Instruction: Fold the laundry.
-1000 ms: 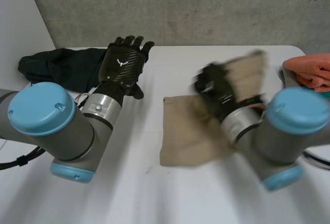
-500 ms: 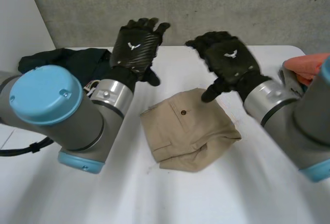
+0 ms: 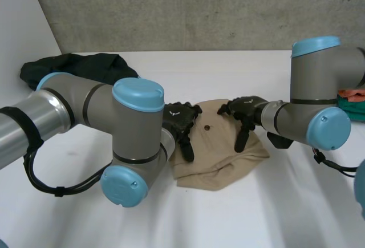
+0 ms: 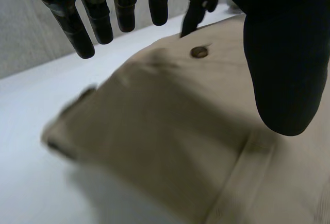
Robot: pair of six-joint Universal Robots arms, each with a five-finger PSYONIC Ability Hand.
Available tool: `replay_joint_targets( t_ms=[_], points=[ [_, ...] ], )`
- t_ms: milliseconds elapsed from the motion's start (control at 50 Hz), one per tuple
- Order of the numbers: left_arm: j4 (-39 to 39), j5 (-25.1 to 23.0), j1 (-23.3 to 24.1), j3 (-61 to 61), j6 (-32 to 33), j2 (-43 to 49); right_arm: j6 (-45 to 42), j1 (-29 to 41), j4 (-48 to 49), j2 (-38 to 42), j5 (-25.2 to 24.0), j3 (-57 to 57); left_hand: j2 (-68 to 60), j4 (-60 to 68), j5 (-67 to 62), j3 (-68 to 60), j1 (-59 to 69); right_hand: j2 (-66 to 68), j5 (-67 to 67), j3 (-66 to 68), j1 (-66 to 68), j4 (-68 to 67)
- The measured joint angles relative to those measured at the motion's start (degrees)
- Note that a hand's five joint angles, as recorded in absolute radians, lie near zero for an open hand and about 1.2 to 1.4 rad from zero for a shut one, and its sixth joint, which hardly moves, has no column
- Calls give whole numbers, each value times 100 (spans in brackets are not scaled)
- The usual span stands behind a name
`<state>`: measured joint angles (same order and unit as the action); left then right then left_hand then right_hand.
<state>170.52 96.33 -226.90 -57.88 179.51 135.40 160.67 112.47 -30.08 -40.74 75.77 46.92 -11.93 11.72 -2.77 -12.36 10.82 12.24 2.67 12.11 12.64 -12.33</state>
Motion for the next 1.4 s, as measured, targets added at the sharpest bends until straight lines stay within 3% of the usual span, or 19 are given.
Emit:
replay_joint_targets(
  t_ms=[200,460,580,660,820,940,1100,1240,1280,1340,1400],
  points=[
    [-408,19,-11,-43,144,154,-732,-103,460,86,834,470,1,-26,0,0,0,-192,0,0,-256,0],
    [-221,-56,-5,227,567,-128,-740,-97,1886,-1301,703,2080,17,-26,0,0,0,-192,-1,0,-256,0],
    [185,-266,-102,273,580,-749,-878,-14,2927,-2525,613,3615,17,-26,0,0,0,-192,-1,0,-256,0],
    [314,-697,-215,259,576,-1064,-1085,30,3483,-2948,580,4460,17,-26,0,0,0,-192,-1,0,-256,0],
    [320,-2700,-487,169,565,-1644,-1372,176,5049,-3186,404,6335,17,-26,0,0,0,-192,-1,0,-256,0],
    [292,-3765,-514,-19,568,-1862,-1364,304,6387,-2924,395,6969,17,-26,0,0,0,-192,-2,0,-256,0],
    [295,-4121,-488,-181,563,-1953,-1372,452,7842,-2231,444,6909,17,-26,0,0,0,-192,-1,0,-256,0],
    [300,-4085,-469,-245,552,-1987,-1390,510,8157,-1617,476,6285,17,-26,0,0,0,-191,-1,0,-252,0],
    [302,-4081,-469,-254,552,-1990,-1390,512,8154,-1549,475,6168,17,-26,0,0,0,419,558,568,339,-564],
    [311,-4070,-471,-282,552,-1998,-1364,492,8123,-1397,469,5757,17,-26,0,0,0,4299,3500,4288,4196,-4249],
    [321,-4068,-475,-286,552,-2011,-1291,462,8082,-1356,458,5426,17,-26,0,0,0,5503,4911,5461,4843,-5489]
  ],
)
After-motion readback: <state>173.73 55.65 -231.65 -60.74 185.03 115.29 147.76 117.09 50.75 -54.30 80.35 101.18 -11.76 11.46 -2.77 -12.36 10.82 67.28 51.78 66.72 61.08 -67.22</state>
